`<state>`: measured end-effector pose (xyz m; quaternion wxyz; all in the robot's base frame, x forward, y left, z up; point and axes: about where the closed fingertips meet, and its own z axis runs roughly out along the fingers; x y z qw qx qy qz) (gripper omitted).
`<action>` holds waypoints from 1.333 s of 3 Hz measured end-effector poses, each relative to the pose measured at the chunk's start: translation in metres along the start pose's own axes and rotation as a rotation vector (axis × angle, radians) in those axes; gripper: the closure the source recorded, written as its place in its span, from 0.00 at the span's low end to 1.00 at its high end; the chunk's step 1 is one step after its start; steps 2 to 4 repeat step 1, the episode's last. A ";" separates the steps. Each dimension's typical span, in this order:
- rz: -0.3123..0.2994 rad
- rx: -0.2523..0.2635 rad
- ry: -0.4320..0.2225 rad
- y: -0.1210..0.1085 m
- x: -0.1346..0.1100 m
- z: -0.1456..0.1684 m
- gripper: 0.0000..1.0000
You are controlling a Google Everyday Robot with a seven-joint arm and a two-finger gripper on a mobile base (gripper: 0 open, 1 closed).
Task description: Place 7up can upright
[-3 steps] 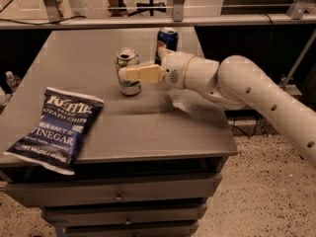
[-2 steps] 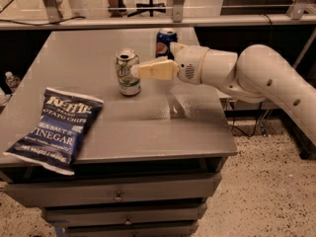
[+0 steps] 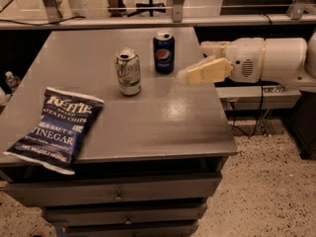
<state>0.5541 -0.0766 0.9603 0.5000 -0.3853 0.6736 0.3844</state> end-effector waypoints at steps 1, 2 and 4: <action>-0.002 -0.020 0.010 0.005 0.002 0.001 0.00; -0.002 -0.020 0.010 0.005 0.002 0.001 0.00; -0.002 -0.020 0.010 0.005 0.002 0.001 0.00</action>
Offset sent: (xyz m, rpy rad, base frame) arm 0.0000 0.0000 0.0000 0.0000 0.0000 0.0000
